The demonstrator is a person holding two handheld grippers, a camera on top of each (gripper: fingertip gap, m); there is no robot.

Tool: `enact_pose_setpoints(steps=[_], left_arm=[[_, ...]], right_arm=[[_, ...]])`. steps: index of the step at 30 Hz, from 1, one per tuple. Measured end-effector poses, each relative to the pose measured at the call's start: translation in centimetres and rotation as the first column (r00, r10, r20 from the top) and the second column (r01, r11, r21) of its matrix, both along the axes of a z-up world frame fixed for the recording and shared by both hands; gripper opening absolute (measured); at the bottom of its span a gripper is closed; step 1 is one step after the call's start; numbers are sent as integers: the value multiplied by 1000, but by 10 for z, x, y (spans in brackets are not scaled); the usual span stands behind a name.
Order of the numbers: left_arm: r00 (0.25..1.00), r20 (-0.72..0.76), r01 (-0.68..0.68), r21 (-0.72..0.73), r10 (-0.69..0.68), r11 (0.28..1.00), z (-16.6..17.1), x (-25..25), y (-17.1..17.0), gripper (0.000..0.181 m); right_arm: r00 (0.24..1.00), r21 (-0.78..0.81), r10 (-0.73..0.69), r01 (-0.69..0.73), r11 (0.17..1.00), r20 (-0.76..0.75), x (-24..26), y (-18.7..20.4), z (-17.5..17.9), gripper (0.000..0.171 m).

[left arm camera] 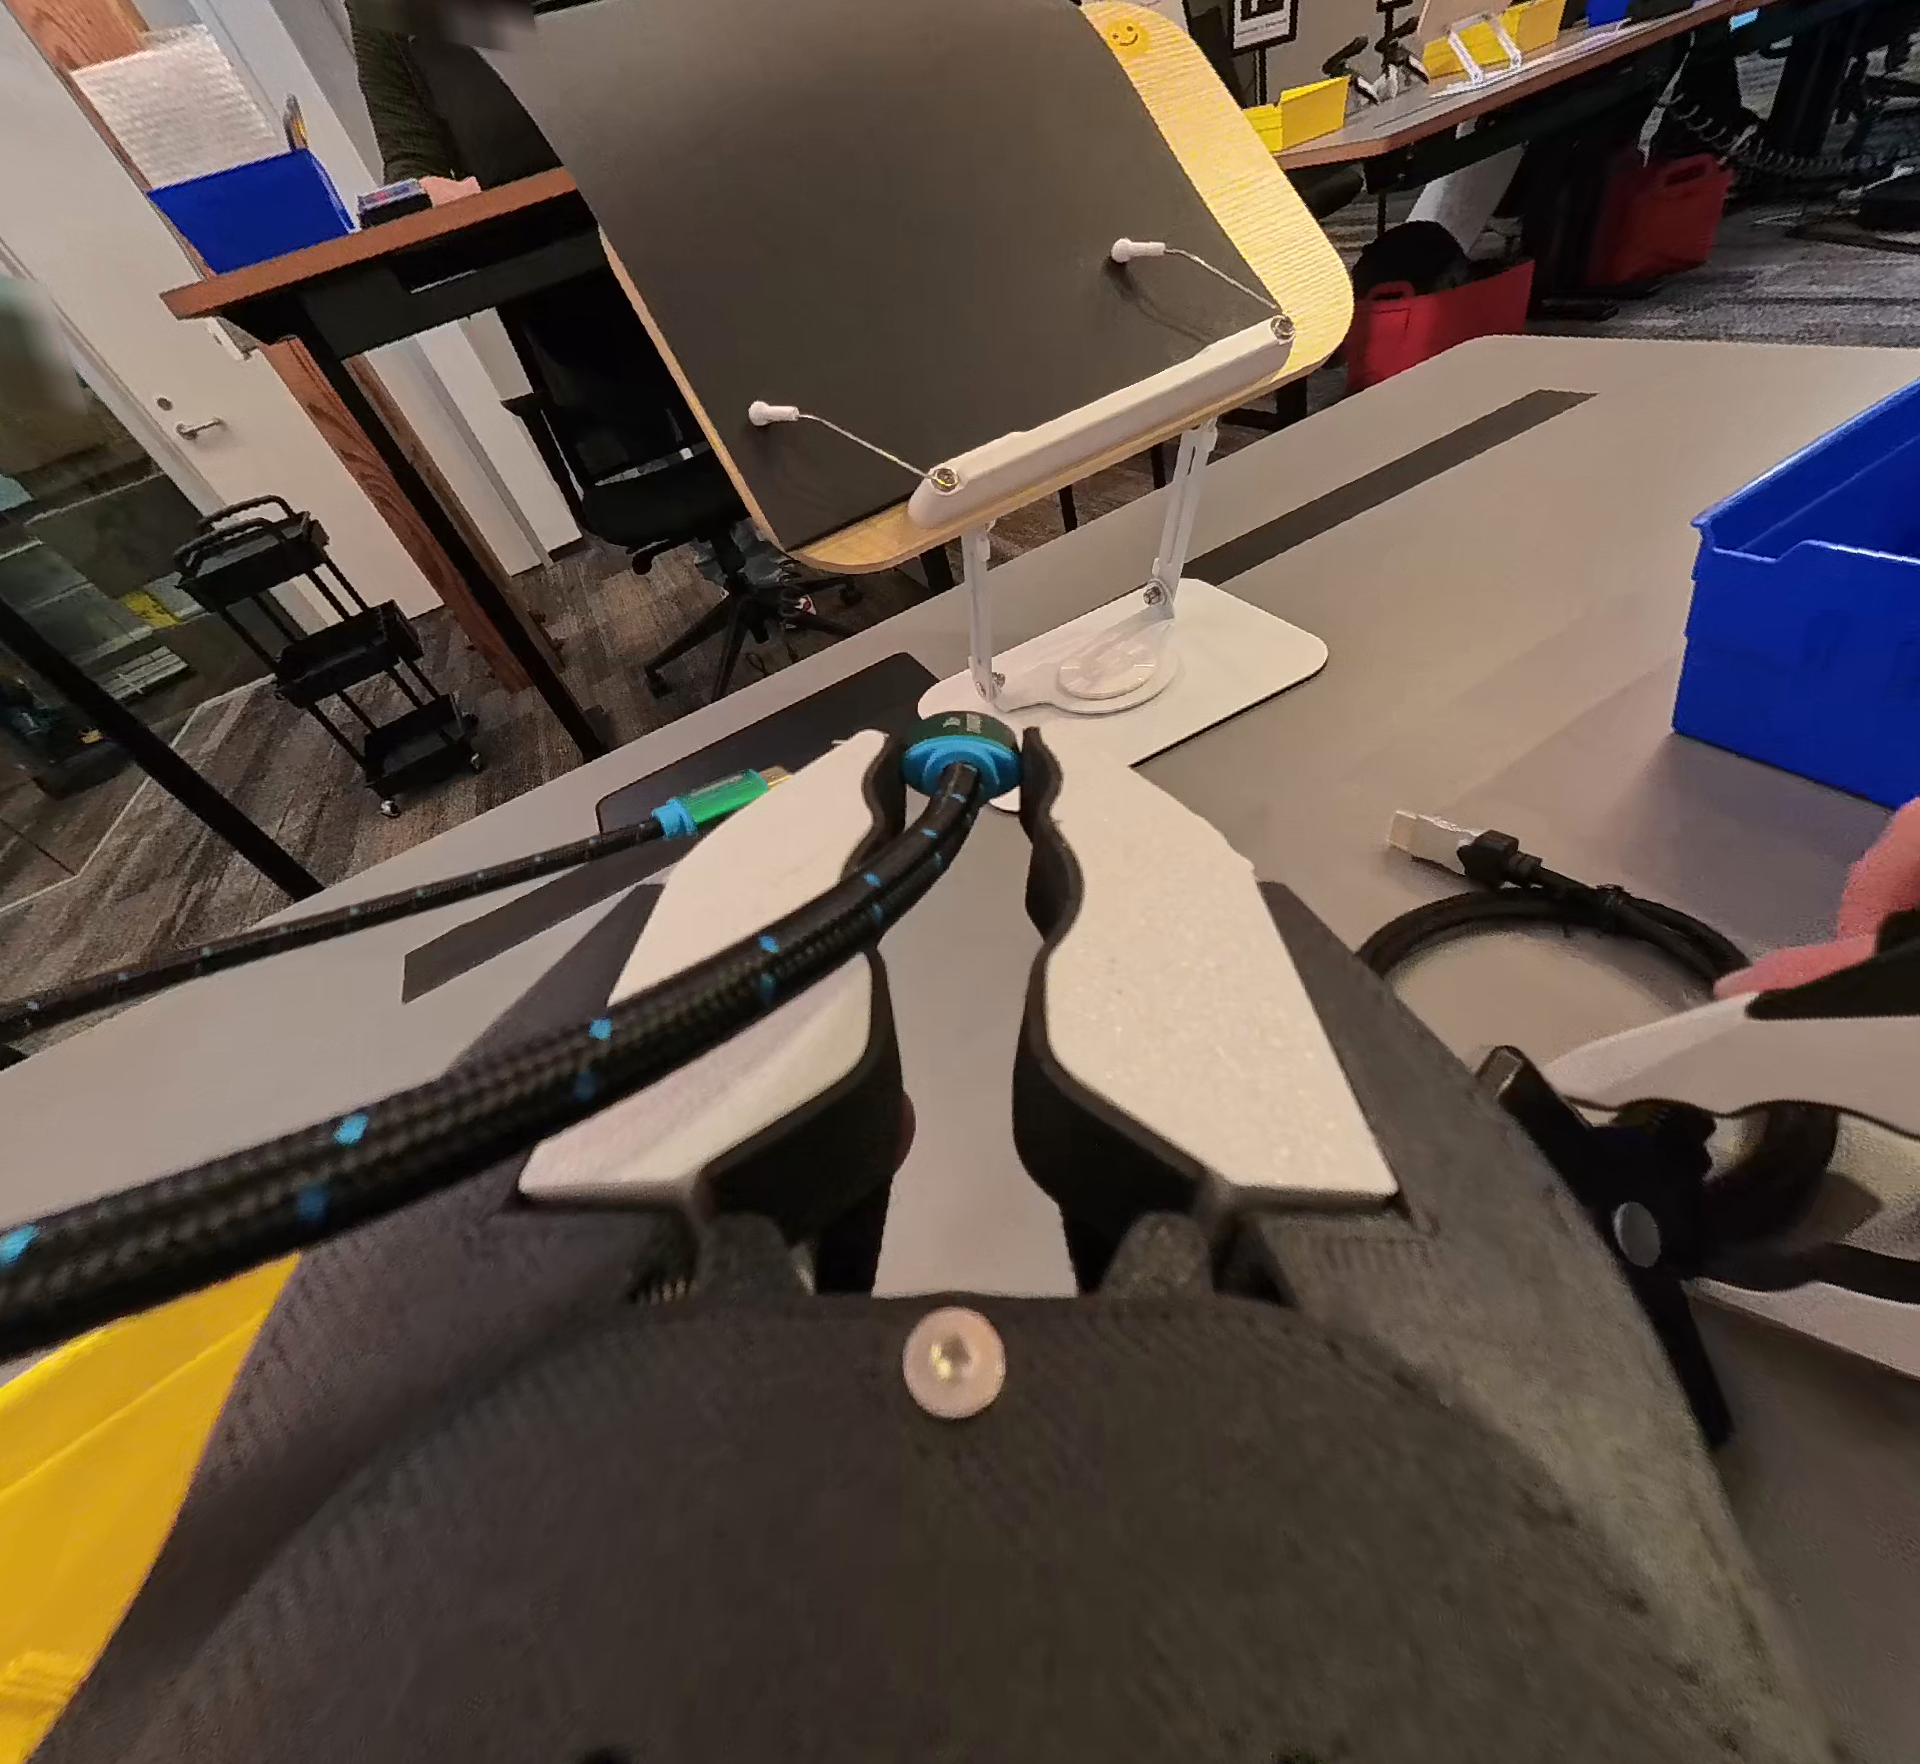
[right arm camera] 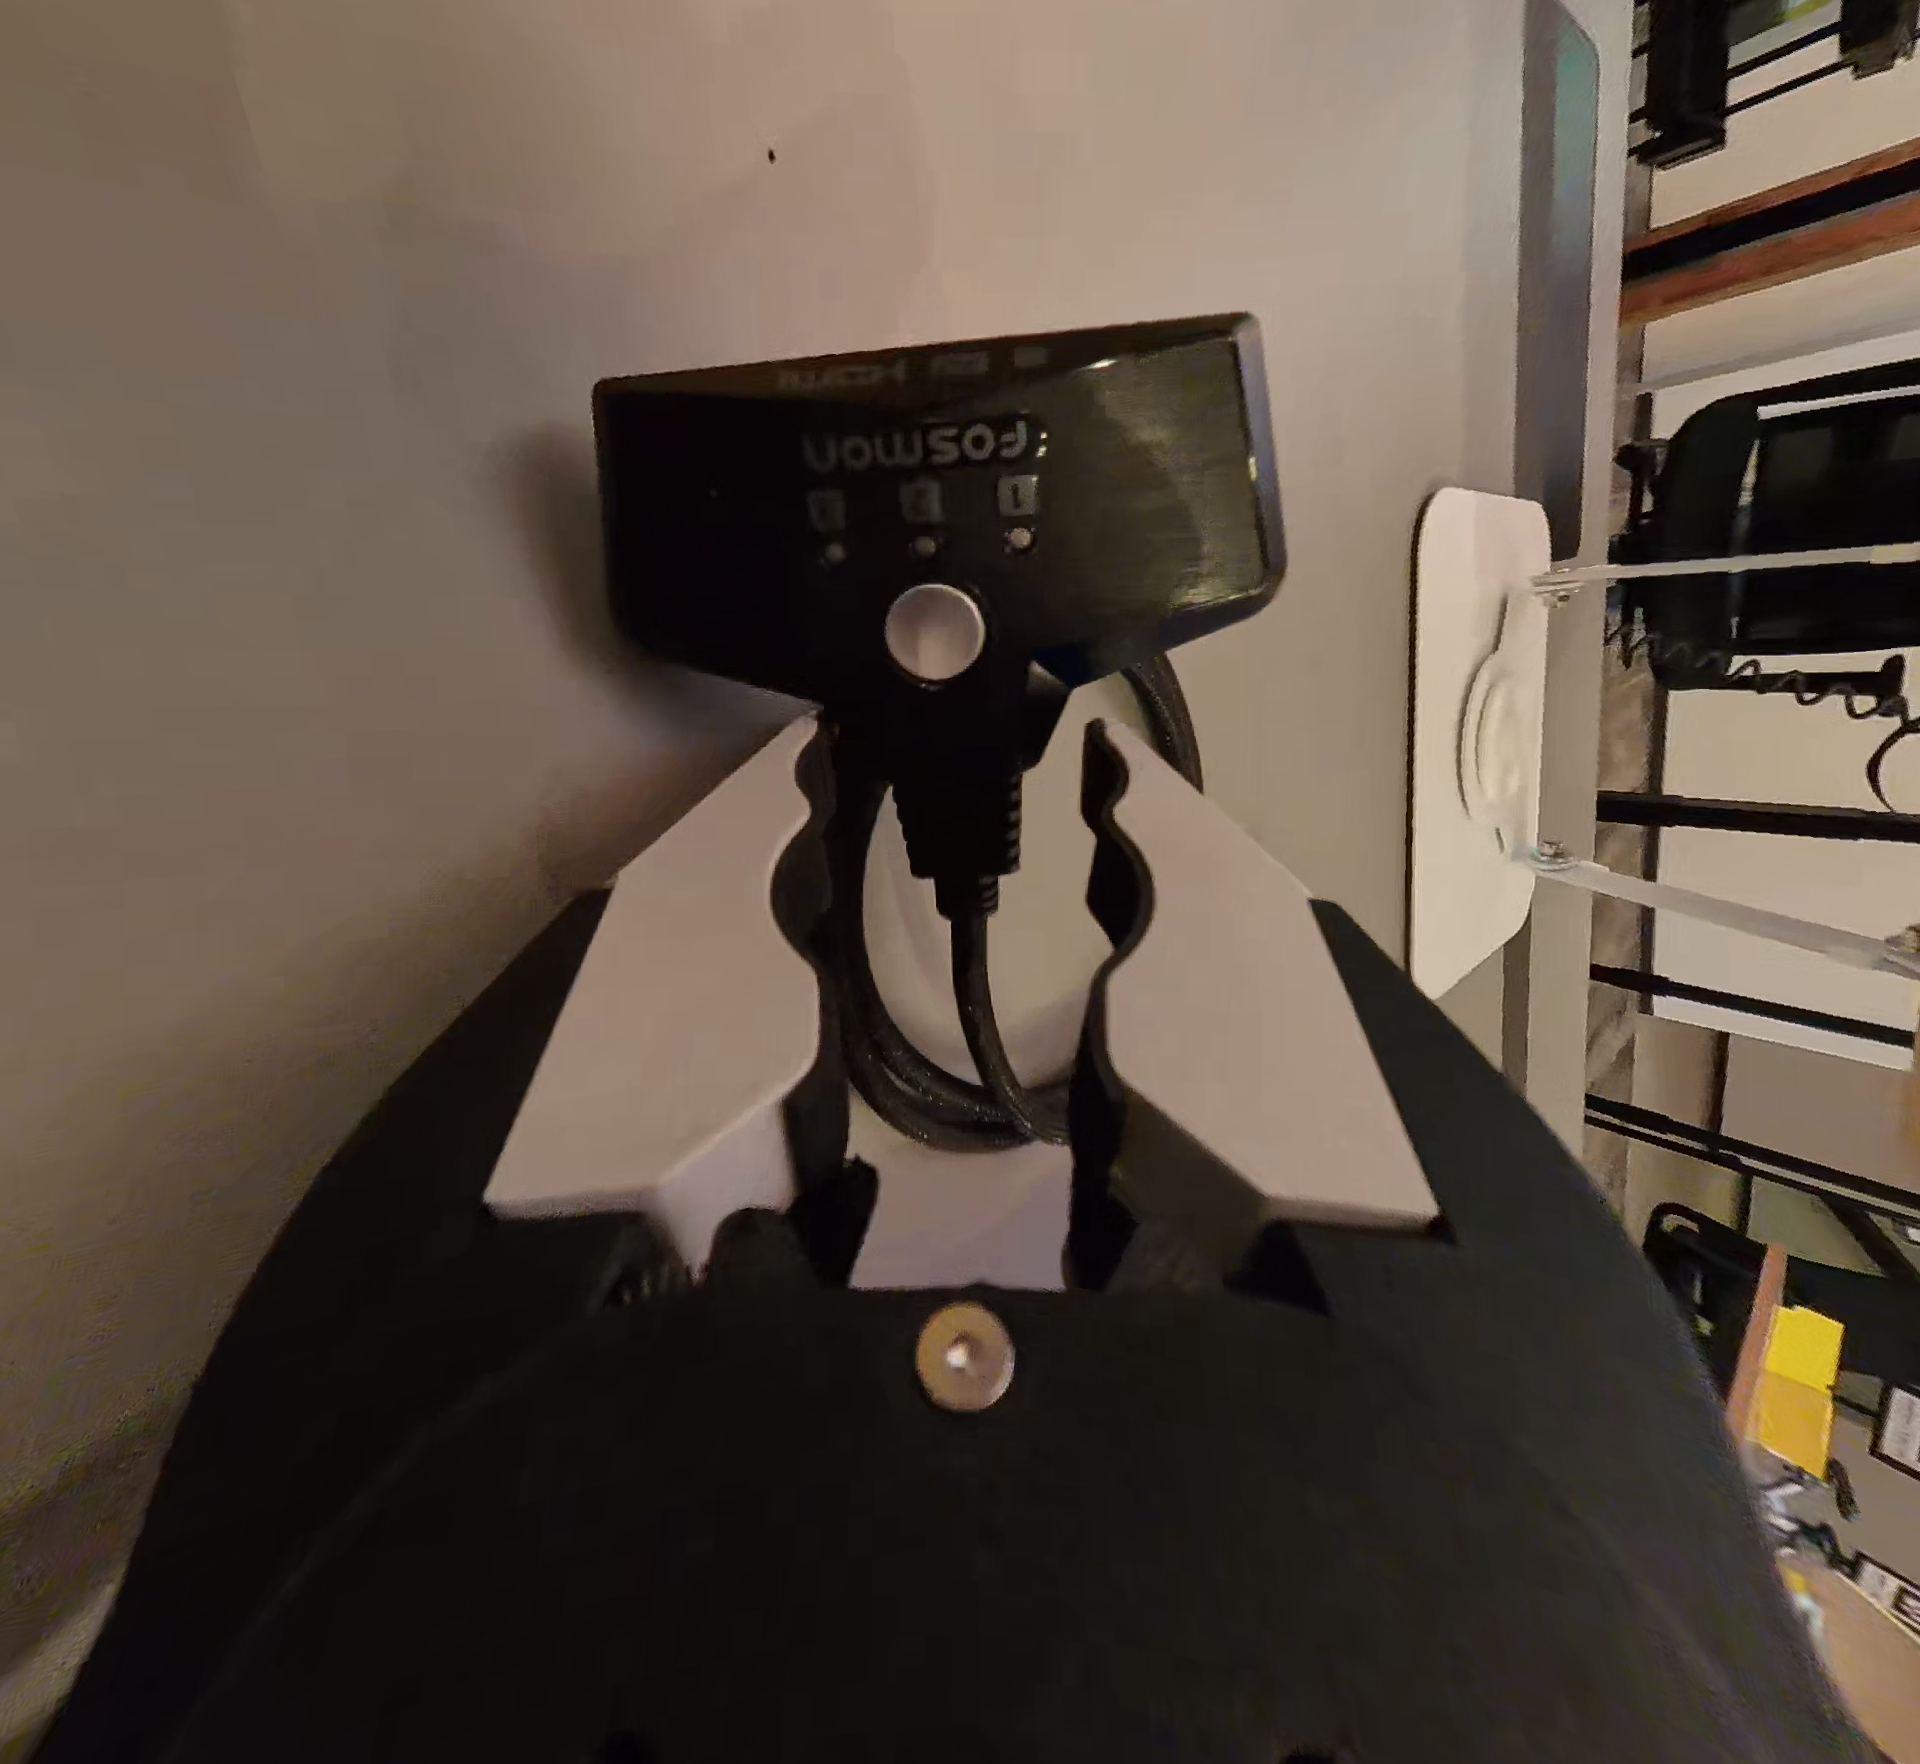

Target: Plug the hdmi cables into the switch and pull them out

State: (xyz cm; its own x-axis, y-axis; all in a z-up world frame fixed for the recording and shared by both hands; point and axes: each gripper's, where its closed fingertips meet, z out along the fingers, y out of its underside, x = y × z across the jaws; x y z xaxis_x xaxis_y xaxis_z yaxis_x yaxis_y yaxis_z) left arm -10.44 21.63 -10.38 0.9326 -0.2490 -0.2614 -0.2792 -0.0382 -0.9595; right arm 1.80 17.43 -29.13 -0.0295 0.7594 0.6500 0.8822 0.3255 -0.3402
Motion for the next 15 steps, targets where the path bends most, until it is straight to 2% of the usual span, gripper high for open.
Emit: enact_pose_setpoints(steps=[3, 7, 15], left_arm=[[1000, 0, 4, 1, -4, 1000, 1, 2, 0, 20], [1000, -4, 10, 4, -10, 1000, 2, 5, -1, 20], [1000, 2, 24, 17, -24, 1000, 6, 7, -3, 20]], right_arm=[[1000, 61, -10, 11, 998, -19, -5, 7, -3, 39], [998, 35, -24, 27, 999, -60, -9, 11, -3, 37], [964, -201, -18, -37, 979, -264, -9, -1, 23, 35]])
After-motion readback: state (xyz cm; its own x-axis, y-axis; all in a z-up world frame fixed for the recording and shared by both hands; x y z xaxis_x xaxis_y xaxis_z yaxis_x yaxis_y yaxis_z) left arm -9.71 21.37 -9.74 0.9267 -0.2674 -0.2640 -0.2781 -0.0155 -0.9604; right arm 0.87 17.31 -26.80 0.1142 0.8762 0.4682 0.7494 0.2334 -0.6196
